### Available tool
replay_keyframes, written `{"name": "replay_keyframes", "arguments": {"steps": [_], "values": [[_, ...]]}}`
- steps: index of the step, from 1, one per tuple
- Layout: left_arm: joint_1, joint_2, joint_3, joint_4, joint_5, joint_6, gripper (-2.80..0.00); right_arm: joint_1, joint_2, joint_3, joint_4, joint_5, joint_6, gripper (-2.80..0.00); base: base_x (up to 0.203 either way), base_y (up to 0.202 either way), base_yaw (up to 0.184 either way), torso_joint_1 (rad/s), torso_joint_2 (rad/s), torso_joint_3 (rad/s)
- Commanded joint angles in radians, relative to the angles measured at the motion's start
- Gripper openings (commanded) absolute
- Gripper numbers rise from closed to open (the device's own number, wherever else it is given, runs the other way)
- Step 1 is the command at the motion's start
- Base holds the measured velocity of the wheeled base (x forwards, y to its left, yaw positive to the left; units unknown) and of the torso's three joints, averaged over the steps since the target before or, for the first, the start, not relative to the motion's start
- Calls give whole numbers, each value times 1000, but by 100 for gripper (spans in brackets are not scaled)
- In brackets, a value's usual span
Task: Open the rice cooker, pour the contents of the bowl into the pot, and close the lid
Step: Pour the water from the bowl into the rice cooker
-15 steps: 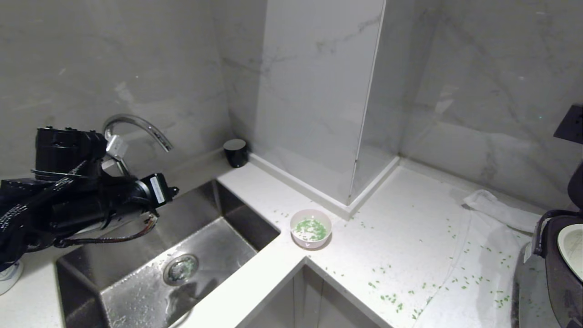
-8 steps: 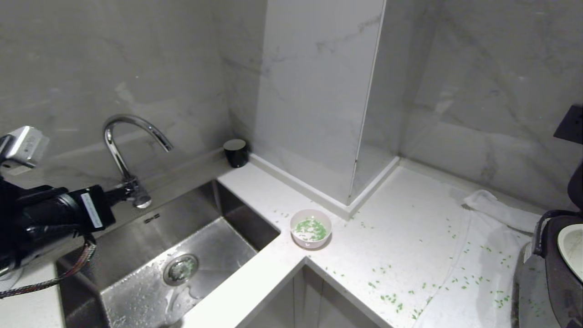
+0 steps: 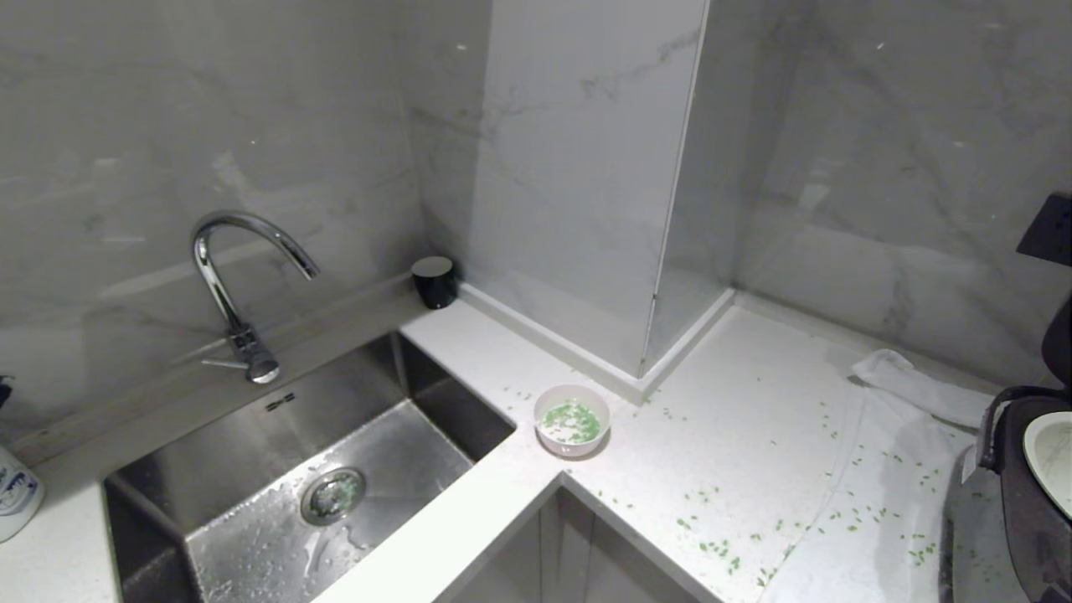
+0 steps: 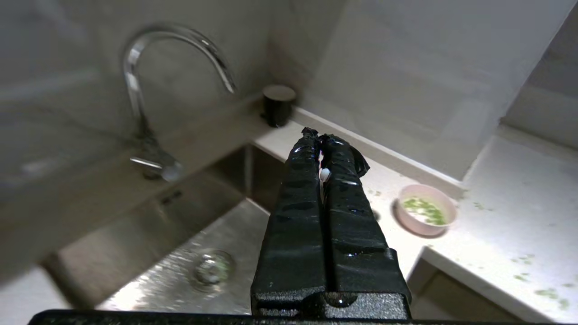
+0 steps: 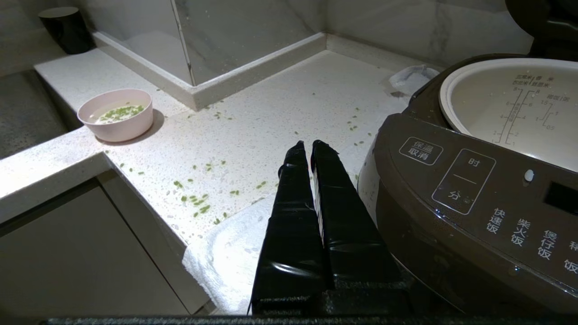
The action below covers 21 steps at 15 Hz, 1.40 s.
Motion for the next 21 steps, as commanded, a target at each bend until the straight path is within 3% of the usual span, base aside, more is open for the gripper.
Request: {"name": "replay_keyframes", "arguments": {"steps": [1, 3, 4, 9, 12, 14, 18, 21], "values": [[82, -204, 17, 61, 0, 47, -280, 0, 0, 2, 0, 0, 0, -280, 0, 0, 0, 0, 0, 0], [180, -302, 49, 107, -8, 77, -280, 0, 0, 2, 0, 0, 0, -280, 0, 0, 0, 0, 0, 0], [193, -345, 82, 118, -11, 87, -280, 0, 0, 2, 0, 0, 0, -280, 0, 0, 0, 0, 0, 0], [190, -473, 268, 131, -59, 106, -280, 0, -1, 2, 0, 0, 0, -280, 0, 0, 0, 0, 0, 0], [191, -559, 350, 258, -60, 140, -280, 0, -1, 3, 0, 0, 0, -280, 0, 0, 0, 0, 0, 0], [190, -559, 429, 273, -54, 177, -280, 0, 0, 2, 0, 0, -2, -280, 0, 0, 0, 0, 0, 0], [189, -559, 447, 273, -51, 113, -280, 0, 0, 2, 0, 0, -2, -280, 0, 0, 0, 0, 0, 0], [190, -559, 447, 273, -52, 115, -280, 0, 0, 2, 0, 0, 0, -280, -74, 0, 0, 15, 6, 0]]}}
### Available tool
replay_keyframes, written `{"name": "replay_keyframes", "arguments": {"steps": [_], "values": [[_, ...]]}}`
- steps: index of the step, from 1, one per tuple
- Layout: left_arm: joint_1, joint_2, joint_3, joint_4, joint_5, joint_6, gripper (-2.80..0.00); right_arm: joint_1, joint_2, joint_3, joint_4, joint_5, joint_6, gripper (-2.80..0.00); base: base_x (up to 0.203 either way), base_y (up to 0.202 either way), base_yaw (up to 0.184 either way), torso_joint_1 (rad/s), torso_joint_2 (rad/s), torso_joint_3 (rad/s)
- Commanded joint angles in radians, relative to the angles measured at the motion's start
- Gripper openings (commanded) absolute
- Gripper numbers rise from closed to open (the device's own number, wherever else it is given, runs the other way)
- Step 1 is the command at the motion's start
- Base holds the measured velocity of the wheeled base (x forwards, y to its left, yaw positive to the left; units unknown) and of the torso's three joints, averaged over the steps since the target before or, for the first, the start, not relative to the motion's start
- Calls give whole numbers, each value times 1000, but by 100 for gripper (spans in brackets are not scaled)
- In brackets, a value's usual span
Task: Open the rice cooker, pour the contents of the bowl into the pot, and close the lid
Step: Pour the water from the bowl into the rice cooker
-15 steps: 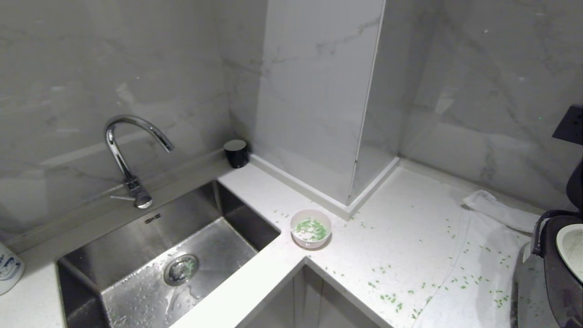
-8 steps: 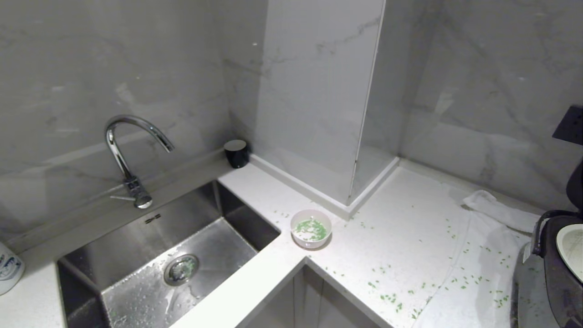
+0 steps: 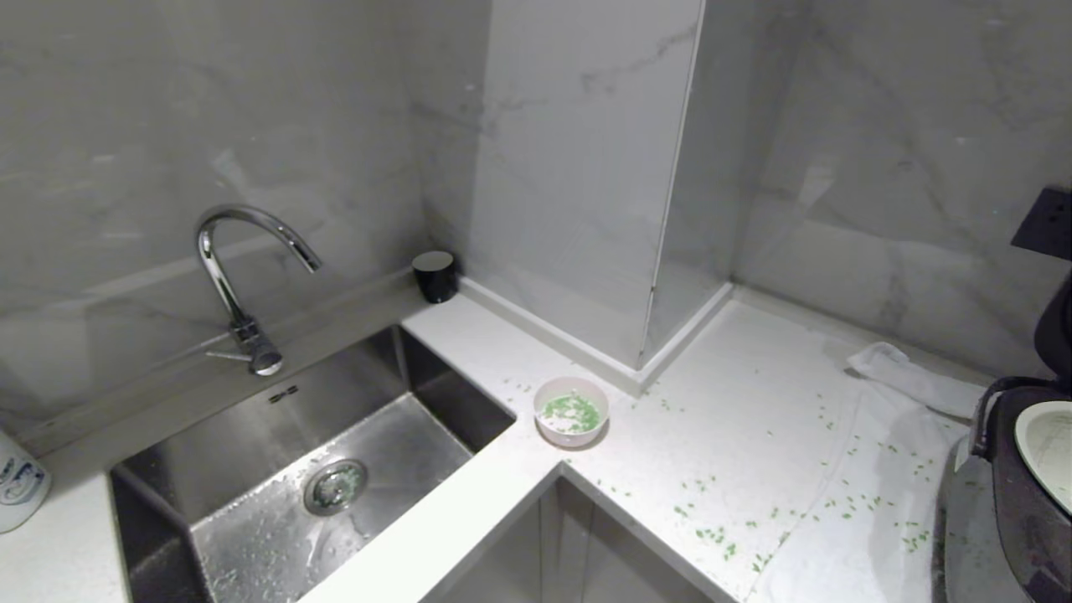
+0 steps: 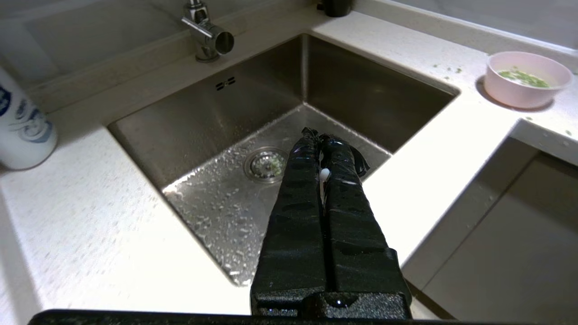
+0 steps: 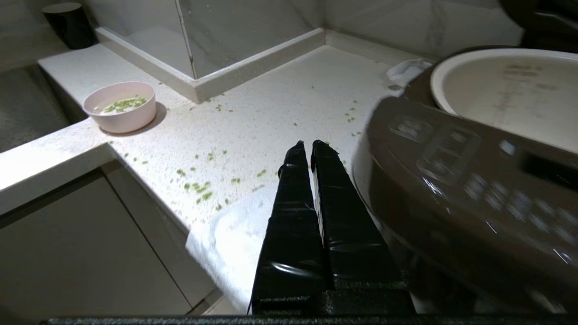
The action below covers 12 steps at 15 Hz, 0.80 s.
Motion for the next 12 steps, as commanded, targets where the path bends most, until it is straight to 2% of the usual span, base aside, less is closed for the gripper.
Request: {"name": "replay_keyframes", "arguments": {"steps": [1, 6, 12], "values": [[2, 1, 1, 3, -2, 3, -280, 0, -2, 2, -1, 0, 0, -280, -186, 0, -8, -3, 4, 1], [2, 1, 1, 3, -1, 5, -280, 0, 0, 2, -1, 0, 0, -280, -190, 0, -3, -4, 1, 3], [2, 1, 0, 3, -1, 6, -280, 2, -2, 3, -1, 2, -4, -280, -8, 0, -8, -6, -2, 2]]}}
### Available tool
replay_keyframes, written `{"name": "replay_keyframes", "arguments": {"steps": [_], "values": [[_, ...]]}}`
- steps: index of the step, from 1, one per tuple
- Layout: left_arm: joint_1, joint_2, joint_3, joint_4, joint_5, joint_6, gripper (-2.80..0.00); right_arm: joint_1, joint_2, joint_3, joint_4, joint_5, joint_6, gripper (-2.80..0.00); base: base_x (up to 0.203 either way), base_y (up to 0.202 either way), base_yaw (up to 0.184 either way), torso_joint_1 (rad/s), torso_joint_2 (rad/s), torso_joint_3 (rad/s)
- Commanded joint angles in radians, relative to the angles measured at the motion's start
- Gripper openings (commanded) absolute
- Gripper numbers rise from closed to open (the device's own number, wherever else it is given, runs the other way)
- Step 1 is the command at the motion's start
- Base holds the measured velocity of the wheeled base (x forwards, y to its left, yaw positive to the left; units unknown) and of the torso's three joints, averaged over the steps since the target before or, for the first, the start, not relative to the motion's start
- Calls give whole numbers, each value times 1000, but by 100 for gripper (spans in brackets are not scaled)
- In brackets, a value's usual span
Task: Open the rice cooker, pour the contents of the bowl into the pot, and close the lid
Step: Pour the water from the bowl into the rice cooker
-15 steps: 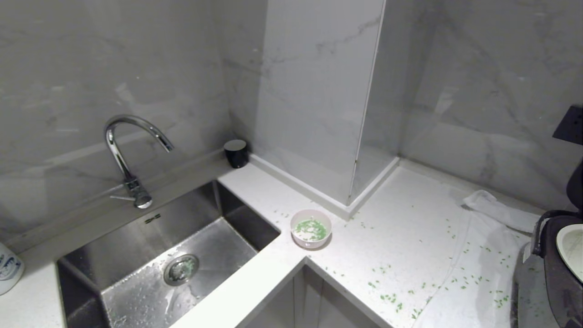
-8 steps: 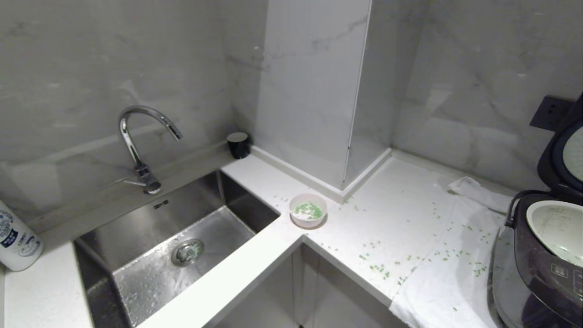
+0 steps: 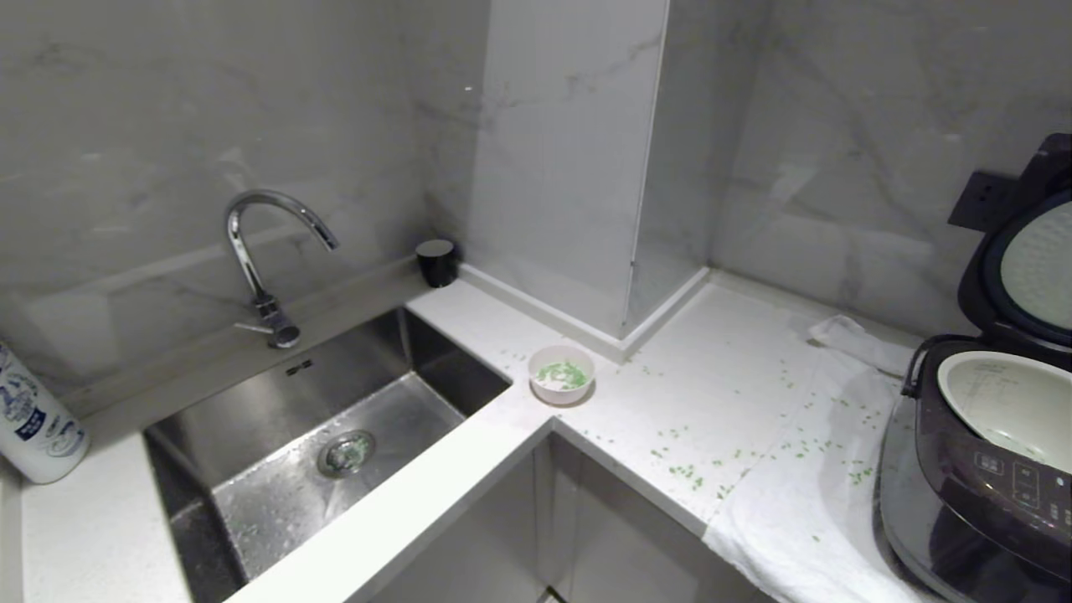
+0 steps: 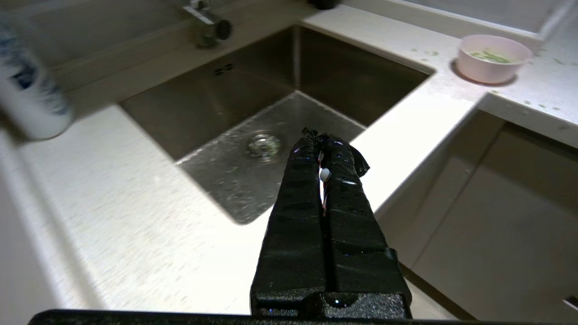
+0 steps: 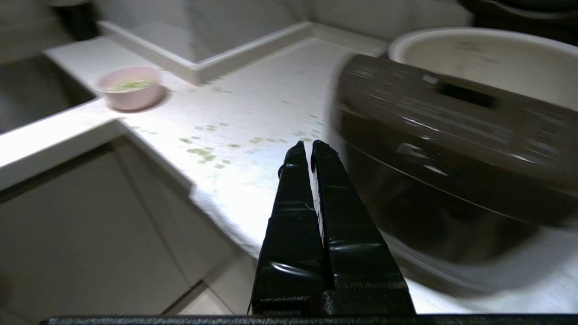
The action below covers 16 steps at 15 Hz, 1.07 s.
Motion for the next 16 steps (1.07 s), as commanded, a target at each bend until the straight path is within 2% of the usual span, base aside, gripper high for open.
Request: {"name": "replay_keyframes", "arguments": {"steps": [1, 16], "values": [[2, 2, 0, 1, 0, 1, -280, 1, -1, 2, 1, -1, 0, -280, 7, 7, -104, 2, 12, 1], [2, 2, 1, 1, 0, -2, -280, 1, 0, 3, 1, -2, 1, -280, 1, 9, -170, 2, 4, 2]]}}
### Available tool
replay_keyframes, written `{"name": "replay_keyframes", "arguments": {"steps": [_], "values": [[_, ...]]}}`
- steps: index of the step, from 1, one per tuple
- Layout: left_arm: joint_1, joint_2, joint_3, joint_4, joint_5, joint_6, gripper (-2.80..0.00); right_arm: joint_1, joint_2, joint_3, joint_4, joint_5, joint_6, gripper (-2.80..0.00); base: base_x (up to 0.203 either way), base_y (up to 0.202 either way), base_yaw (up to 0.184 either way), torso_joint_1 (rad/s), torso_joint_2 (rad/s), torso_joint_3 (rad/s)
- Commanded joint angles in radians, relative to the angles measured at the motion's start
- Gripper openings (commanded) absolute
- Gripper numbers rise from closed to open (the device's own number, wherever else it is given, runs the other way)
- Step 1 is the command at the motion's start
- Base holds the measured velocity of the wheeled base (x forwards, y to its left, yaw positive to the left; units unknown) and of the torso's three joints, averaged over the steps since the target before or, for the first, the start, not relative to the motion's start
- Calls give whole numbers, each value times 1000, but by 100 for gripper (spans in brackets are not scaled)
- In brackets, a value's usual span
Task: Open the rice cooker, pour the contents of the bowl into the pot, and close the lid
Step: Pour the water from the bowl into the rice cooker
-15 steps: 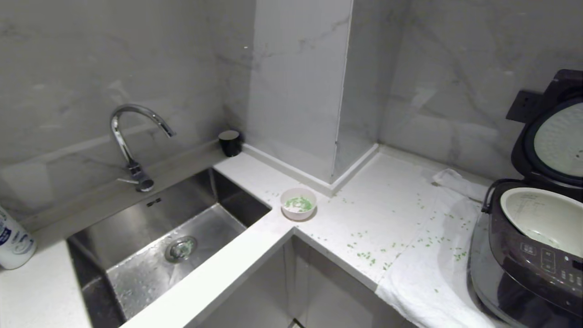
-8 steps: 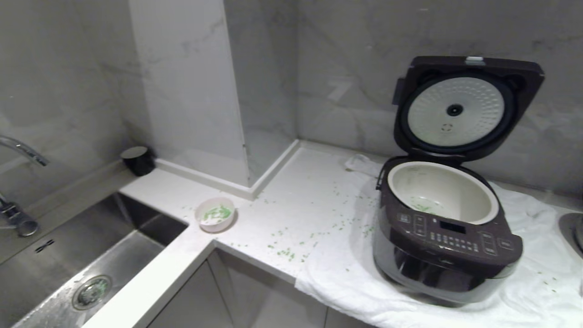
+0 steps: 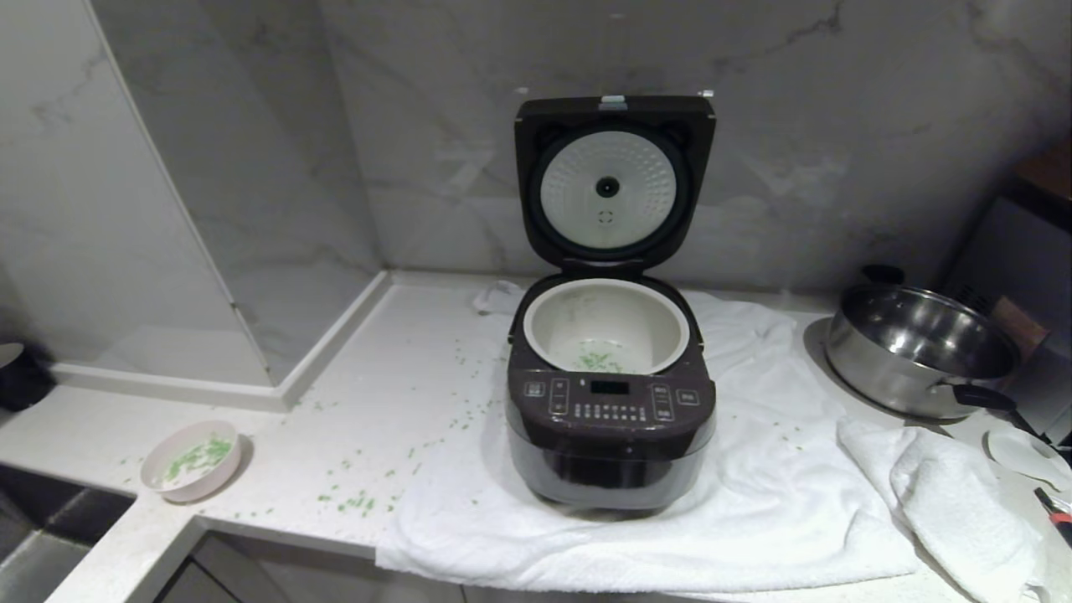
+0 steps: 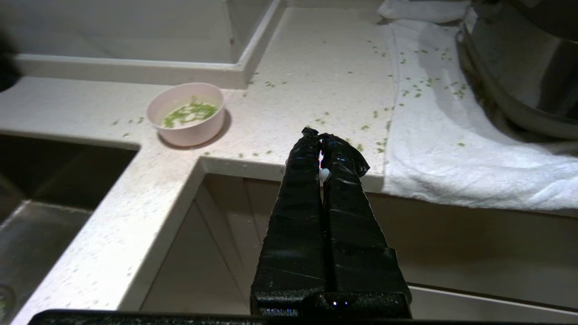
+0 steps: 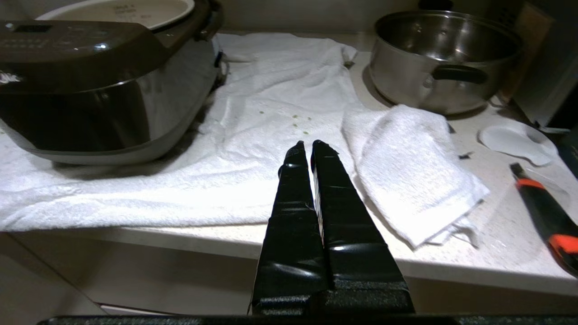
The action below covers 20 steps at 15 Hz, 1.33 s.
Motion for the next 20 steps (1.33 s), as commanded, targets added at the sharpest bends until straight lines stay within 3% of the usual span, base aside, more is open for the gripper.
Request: {"name": "replay_keyframes", "arguments": {"steps": [1, 7, 20], "values": [[0, 1, -1, 0, 0, 1, -280, 0, -1, 3, 0, 1, 0, -280, -2, -1, -81, -1, -1, 1], [2, 1, -1, 0, -6, 33, -280, 0, -2, 3, 0, 1, 0, -280, 11, 0, -1, -1, 1, 1], [0, 1, -1, 0, -3, 15, -280, 0, -2, 3, 0, 1, 0, -280, 188, 0, 2, 4, 1, 3]]}}
